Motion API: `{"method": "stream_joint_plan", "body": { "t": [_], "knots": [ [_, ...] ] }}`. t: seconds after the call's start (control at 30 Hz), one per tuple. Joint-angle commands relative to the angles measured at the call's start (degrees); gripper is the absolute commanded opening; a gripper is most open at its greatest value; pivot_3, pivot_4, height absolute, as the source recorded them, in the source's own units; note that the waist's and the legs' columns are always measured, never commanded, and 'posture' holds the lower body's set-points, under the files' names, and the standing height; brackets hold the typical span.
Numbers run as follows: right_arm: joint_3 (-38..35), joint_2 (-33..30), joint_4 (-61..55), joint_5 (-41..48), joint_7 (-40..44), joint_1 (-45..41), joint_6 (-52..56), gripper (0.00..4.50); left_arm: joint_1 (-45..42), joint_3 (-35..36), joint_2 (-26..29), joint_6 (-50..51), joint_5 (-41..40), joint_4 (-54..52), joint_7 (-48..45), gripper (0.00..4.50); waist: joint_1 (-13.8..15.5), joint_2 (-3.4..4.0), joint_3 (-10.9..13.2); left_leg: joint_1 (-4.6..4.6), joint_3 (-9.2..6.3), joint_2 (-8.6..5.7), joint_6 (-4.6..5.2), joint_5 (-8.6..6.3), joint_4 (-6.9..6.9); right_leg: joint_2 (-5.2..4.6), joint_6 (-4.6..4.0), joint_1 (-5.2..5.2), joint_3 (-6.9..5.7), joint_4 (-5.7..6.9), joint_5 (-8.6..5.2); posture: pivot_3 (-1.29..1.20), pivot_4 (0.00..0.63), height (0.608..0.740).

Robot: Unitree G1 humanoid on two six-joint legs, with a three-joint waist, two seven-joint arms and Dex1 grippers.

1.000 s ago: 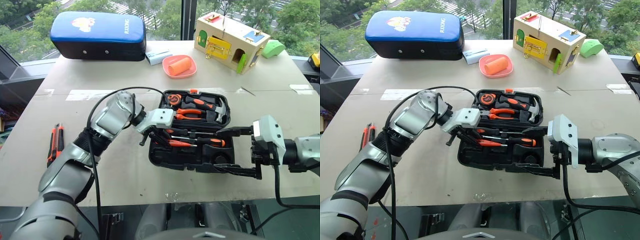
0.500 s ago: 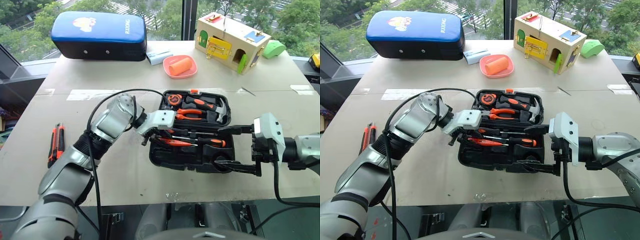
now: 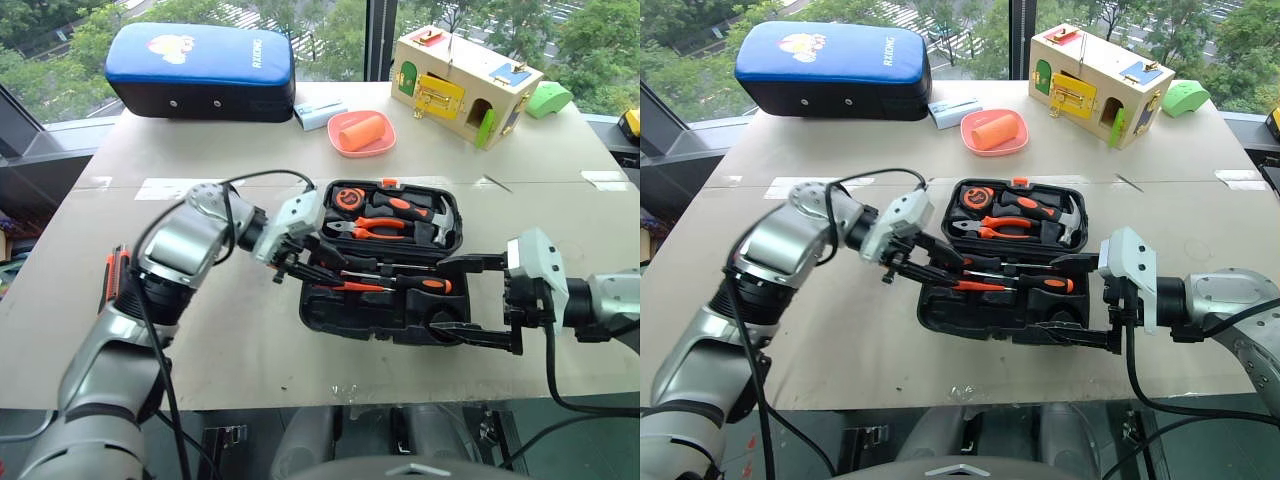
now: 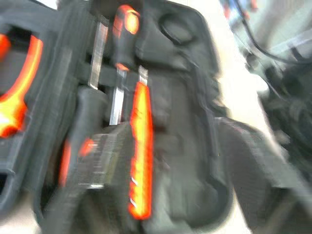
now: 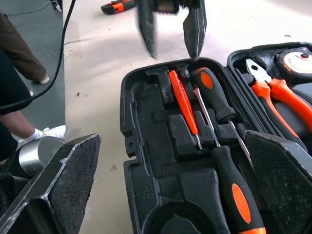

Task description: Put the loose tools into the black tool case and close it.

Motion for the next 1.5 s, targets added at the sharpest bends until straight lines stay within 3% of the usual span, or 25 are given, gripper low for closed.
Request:
{"method": "stream_joint_plan", "body": {
  "t": [0.03,0.1,0.53,1.23,1.4,1.5],
  "knots": [
    [0.0,0.1,0.0,-0.3,0.4,-0.9,-1.3,4.5,2.0,1.0,-2.5,-5.0,1.2,0.5,3.4,0.86,0.0,0.01,0.0,0.01,0.01,0.0,0.0,0.0,-0.01,0.0,0.0,0.0,0.01,0.0,0.0,0.0,0.15,0.735],
    [0.0,0.0,-0.1,-0.4,0.4,-0.7,-1.3,4.5,2.3,1.3,-3.4,-4.9,1.2,0.8,4.7,0.14,0.0,0.0,0.0,0.0,-0.01,0.01,-0.01,0.0,-0.02,-0.01,0.0,-0.01,0.08,0.0,0.0,0.0,0.15,0.735],
    [0.5,0.1,0.3,-1.3,0.8,-0.4,-1.5,4.5,5.9,0.2,-5.7,-5.7,2.6,5.5,8.1,0.14,0.0,0.0,0.0,0.01,0.0,0.0,0.0,0.0,-0.01,-0.01,0.0,-0.02,0.08,0.03,0.0,0.0,0.15,0.735],
    [1.7,1.4,1.3,-1.9,0.4,-0.9,-1.9,4.5,13.3,-1.7,-3.3,-14.8,8.6,3.5,10.6,0.14,-0.1,0.04,-0.2,0.14,0.04,0.01,0.02,-0.02,-0.06,-0.02,0.0,0.04,0.27,0.03,0.0,0.0,0.15,0.735],
    [2.5,1.7,2.0,-2.3,1.2,-2.8,-2.6,4.5,13.2,3.2,-2.4,-10.2,4.7,-0.8,12.4,0.14,-0.2,0.04,-0.2,0.15,0.03,0.01,0.09,-0.06,-0.06,-0.01,0.0,0.05,0.26,0.04,0.0,0.0,0.15,0.735],
    [3.2,2.7,3.9,-1.7,2.0,-7.2,-3.3,4.5,15.0,13.2,0.4,-0.9,-3.9,-9.4,15.0,0.14,-0.7,0.02,-0.2,0.14,0.03,0.04,0.1,-0.06,-0.07,0.02,0.0,0.01,0.25,0.06,0.0,0.0,0.15,0.735]
  ]
}}
